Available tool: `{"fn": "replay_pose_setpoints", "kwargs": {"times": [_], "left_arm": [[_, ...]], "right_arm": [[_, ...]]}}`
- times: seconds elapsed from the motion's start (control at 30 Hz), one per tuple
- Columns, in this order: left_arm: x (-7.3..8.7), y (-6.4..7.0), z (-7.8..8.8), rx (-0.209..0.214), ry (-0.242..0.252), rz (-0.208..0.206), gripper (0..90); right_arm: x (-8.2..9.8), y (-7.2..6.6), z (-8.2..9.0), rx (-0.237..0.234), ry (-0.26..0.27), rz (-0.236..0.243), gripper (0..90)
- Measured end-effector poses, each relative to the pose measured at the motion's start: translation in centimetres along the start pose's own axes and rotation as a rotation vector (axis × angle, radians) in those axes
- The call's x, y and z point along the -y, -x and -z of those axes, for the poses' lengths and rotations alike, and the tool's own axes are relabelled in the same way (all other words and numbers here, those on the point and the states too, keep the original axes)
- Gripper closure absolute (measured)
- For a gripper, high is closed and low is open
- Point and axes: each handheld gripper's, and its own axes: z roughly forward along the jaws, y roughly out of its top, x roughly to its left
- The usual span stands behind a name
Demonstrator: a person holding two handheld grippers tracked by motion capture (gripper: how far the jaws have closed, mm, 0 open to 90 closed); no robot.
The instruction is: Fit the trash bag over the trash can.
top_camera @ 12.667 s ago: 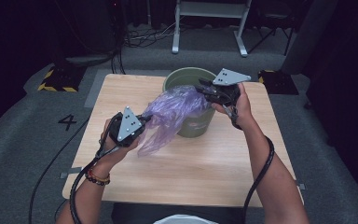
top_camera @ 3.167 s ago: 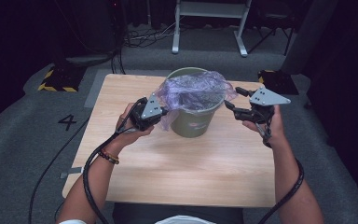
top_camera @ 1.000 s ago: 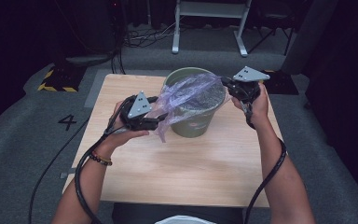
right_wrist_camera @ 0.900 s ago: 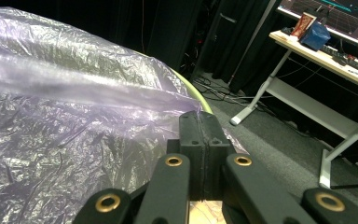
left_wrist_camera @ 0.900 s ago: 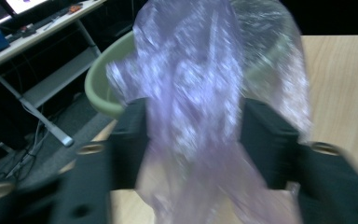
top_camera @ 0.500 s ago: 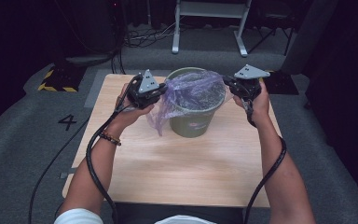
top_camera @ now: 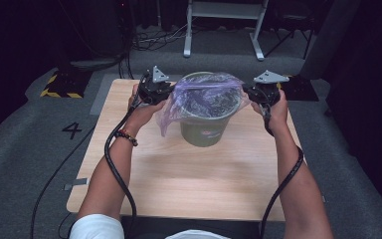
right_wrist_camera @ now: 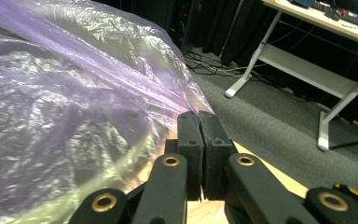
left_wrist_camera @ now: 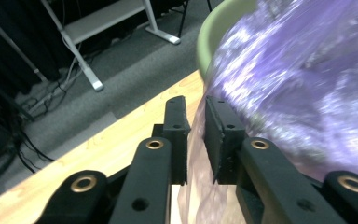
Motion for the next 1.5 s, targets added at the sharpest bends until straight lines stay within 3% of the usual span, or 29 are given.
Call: {"fn": "replay_pose_setpoints", "kwargs": {"times": [0.17, 0.23, 0.5, 0.6, 0.67, 0.93, 1.07, 1.1, 1.17, 1.2, 1.27, 1.33, 1.47, 1.5], "left_arm": [[0.4, 0.1, -0.8, 0.033, 0.008, 0.011, 89.4], [0.6, 0.3, -1.1, 0.069, 0.013, 0.018, 90.0], [1.1, 0.6, -1.3, 0.11, 0.017, 0.002, 90.0], [1.4, 0.7, -1.1, 0.13, 0.022, 0.001, 90.0], [1.6, 0.9, -0.8, 0.144, 0.028, -0.01, 90.0], [2.5, 1.4, 0.7, 0.179, 0.044, -0.036, 90.0], [2.9, 1.4, 1.4, 0.162, 0.042, -0.044, 90.0], [3.0, 1.2, 1.6, 0.139, 0.047, -0.036, 90.0], [3.0, 0.8, 1.8, 0.137, 0.059, -0.02, 86.0], [2.9, 0.3, 2.1, 0.112, 0.075, 0.0, 81.8], [2.8, 0.0, 2.2, 0.107, 0.083, 0.013, 81.5], [2.5, -0.2, 2.3, 0.077, 0.084, 0.031, 72.3], [1.8, -0.3, 2.1, 0.055, 0.089, 0.015, 66.9], [1.7, -0.2, 2.0, 0.073, 0.093, 0.014, 64.8]], "right_arm": [[0.7, 0.3, -0.6, -0.008, -0.004, -0.021, 89.2], [1.3, 0.2, -1.0, -0.026, -0.012, -0.029, 89.4], [2.3, 0.2, -1.3, -0.082, 0.007, -0.059, 90.0], [2.4, 0.1, -1.1, -0.094, 0.004, -0.056, 90.0], [2.6, -0.2, -1.0, -0.109, -0.003, -0.028, 90.0], [3.2, -0.7, 0.1, -0.154, 0.018, -0.029, 90.0], [3.3, -1.1, 0.9, -0.162, 0.02, 0.002, 90.0], [3.3, -1.0, 1.2, -0.155, 0.022, 0.002, 90.0], [3.2, -0.7, 1.8, -0.137, 0.049, -0.015, 90.0], [3.0, -0.3, 2.2, -0.116, 0.064, -0.026, 90.0], [2.8, -0.2, 2.3, -0.094, 0.07, -0.025, 89.9], [2.3, 0.2, 2.5, -0.06, 0.09, -0.028, 88.5], [1.9, 0.3, 2.3, -0.053, 0.099, -0.035, 88.6], [1.8, 0.3, 2.1, -0.052, 0.097, -0.038, 88.6]]}}
